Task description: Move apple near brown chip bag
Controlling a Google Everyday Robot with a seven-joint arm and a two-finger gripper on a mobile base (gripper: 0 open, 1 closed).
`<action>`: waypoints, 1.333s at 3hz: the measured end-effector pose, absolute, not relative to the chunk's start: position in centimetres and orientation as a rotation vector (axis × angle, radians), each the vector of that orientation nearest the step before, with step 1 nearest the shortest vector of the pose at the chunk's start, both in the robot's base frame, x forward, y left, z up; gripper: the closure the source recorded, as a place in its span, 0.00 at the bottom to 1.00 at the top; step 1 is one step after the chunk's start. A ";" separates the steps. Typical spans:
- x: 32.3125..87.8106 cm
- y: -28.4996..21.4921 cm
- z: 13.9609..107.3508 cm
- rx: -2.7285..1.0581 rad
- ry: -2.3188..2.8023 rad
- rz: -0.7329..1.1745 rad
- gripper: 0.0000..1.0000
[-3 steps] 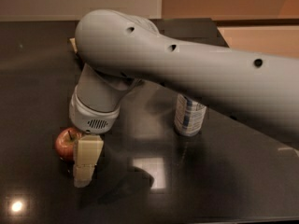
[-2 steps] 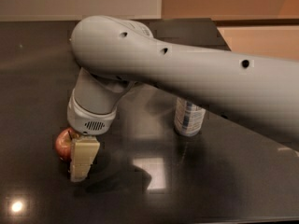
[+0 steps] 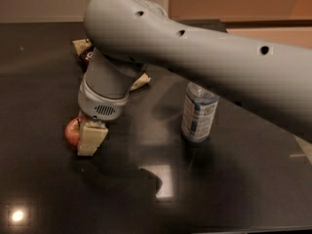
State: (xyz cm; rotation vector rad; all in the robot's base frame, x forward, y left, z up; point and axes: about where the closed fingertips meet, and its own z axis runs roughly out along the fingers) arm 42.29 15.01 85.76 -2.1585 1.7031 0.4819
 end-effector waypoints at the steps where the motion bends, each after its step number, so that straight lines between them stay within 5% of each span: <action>1: 45.5 14.0 87.5 -2.071 1.774 0.456 0.95; 4: 54.2 7.4 87.3 -1.704 2.037 0.364 1.00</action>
Offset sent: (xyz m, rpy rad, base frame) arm 0.1319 -0.0657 0.0246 0.0122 -0.0119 -0.4504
